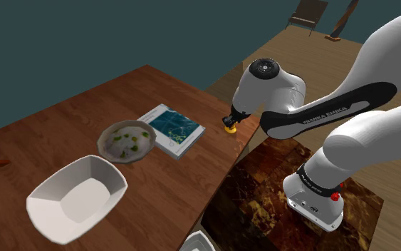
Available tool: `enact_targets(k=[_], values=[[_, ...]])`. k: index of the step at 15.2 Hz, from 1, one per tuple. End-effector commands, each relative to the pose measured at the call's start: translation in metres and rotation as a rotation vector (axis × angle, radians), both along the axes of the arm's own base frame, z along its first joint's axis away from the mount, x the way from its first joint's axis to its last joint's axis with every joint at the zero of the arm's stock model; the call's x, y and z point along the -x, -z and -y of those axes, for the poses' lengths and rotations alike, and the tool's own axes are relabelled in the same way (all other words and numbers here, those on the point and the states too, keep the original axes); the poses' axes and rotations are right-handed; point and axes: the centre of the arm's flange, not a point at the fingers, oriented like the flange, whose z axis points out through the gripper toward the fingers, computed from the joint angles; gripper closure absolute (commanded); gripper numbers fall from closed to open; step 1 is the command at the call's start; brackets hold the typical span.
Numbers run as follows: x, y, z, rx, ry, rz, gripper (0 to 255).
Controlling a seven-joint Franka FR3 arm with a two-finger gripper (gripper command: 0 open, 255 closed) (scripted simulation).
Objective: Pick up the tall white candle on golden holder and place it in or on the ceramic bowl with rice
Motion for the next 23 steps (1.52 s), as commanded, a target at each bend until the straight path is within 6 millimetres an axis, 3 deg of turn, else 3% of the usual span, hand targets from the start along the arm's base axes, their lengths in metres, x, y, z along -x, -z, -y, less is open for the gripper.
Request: enact_targets(k=[1,23], values=[[0.000,0.000,0.000,0.000,0.000,0.000,255],[0.000,-0.111,0.000,0.000,0.000,0.000,255]])
